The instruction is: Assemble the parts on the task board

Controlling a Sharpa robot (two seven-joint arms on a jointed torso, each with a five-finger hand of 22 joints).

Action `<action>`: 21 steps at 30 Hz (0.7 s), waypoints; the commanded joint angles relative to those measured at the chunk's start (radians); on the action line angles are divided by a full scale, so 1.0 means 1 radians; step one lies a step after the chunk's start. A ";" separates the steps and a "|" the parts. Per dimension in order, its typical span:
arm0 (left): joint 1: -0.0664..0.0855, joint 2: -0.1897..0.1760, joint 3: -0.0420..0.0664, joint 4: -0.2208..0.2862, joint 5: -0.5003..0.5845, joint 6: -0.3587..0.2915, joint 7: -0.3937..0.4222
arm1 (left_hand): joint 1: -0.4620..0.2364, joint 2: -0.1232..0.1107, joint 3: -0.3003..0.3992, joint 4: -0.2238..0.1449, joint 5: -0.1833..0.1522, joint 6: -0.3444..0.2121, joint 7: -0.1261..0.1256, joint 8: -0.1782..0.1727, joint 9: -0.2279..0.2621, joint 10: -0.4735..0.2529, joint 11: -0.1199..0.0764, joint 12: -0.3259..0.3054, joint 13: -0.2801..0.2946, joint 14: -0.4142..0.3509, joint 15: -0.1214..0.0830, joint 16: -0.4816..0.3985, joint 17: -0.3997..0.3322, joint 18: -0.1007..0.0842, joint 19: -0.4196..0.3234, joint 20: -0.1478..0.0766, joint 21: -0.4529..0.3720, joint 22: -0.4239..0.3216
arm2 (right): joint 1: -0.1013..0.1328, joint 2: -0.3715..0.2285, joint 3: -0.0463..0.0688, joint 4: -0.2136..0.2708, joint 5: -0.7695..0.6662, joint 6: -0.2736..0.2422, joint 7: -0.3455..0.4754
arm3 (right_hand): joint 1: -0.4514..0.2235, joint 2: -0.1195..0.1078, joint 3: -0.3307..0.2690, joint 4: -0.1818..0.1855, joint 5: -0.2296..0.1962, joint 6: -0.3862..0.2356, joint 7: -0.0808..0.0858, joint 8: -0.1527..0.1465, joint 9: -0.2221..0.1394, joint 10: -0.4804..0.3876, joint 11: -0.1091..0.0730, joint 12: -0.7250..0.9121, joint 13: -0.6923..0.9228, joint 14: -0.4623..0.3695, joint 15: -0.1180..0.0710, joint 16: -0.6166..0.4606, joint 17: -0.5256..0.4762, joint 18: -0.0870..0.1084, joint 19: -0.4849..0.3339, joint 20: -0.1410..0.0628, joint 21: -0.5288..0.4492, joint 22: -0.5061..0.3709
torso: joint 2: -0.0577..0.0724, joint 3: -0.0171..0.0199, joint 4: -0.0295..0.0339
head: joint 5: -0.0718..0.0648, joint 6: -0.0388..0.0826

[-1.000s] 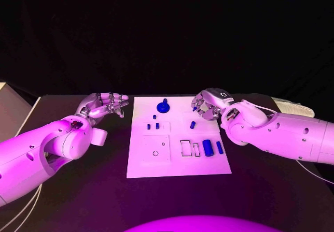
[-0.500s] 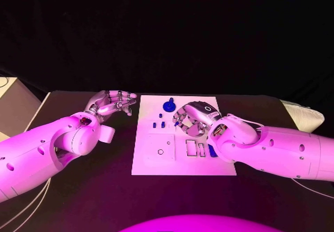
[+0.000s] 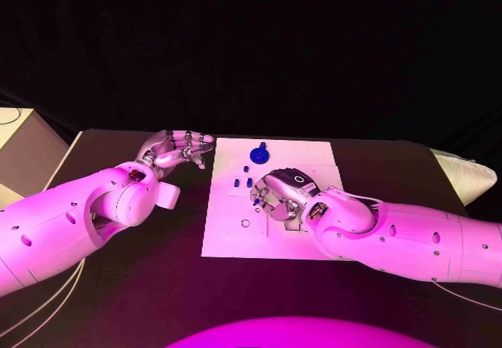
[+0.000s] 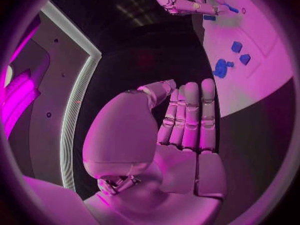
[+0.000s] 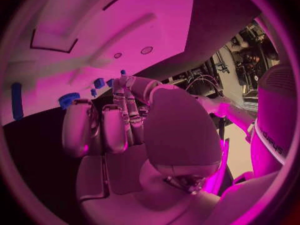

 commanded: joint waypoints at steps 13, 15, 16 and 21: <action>-0.001 -0.002 0.001 0.004 0.007 0.012 0.003 | 0.001 0.005 -0.005 -0.001 0.002 0.001 0.002 0.006 -0.002 -0.002 0.003 -0.002 -0.003 0.002 -0.001 -0.004 -0.002 0.015 0.006 -0.002 -0.004 -0.002 | -0.013 0.009 -0.003 -0.003 -0.058 0.076 -0.038 | -0.007 0.002 0.004 0.000 0.008 0.005 0.003 0.003 0.002 0.024 -0.018 0.004 0.001 0.046 -0.005 0.001 -0.001 -0.011 0.021 -0.007 -0.004 0.064 | 0.002 0.0008 -0.0006 | 0.013 -0.020; -0.001 -0.003 0.001 0.004 0.007 0.012 0.003 | 0.001 0.005 -0.005 -0.001 0.002 0.001 0.002 0.006 -0.002 -0.002 0.003 -0.002 -0.003 0.002 -0.001 -0.004 -0.002 0.015 0.006 -0.002 -0.004 -0.002 | -0.013 0.009 -0.003 -0.002 -0.063 0.073 -0.044 | -0.007 0.002 0.004 0.000 0.008 0.005 0.003 0.003 0.002 0.024 -0.018 0.004 0.001 0.046 -0.005 0.001 -0.001 -0.011 0.021 -0.007 -0.004 0.064 | 0.002 0.0008 -0.0005 | 0.013 -0.022; -0.001 -0.003 0.001 0.004 0.007 0.012 0.003 | 0.001 0.005 -0.005 -0.001 0.002 0.001 0.002 0.006 -0.002 -0.002 0.003 -0.002 -0.003 0.002 -0.001 -0.004 -0.002 0.015 0.006 -0.002 -0.004 -0.002 | -0.014 0.009 -0.003 -0.002 -0.066 0.071 -0.046 | -0.007 0.002 0.004 0.000 0.008 0.005 0.003 0.003 0.002 0.024 -0.018 0.004 0.001 0.046 -0.005 0.001 -0.001 -0.011 0.021 -0.007 -0.004 0.064 | 0.002 0.0011 -0.0005 | 0.013 -0.022; -0.001 -0.004 0.001 0.002 0.007 0.011 0.002 | 0.001 0.005 -0.005 -0.001 0.002 0.001 0.002 0.006 -0.002 -0.002 0.003 -0.002 -0.003 0.002 -0.001 -0.004 -0.002 0.015 0.006 -0.002 -0.004 -0.002 | -0.015 0.007 -0.003 0.003 -0.080 0.055 -0.056 | -0.008 0.002 0.004 0.000 0.008 0.005 0.003 0.003 0.002 0.024 -0.018 0.003 0.001 0.046 -0.005 0.002 0.000 -0.012 0.022 -0.007 -0.001 0.066 | 0.002 0.0013 -0.0008 | 0.014 -0.024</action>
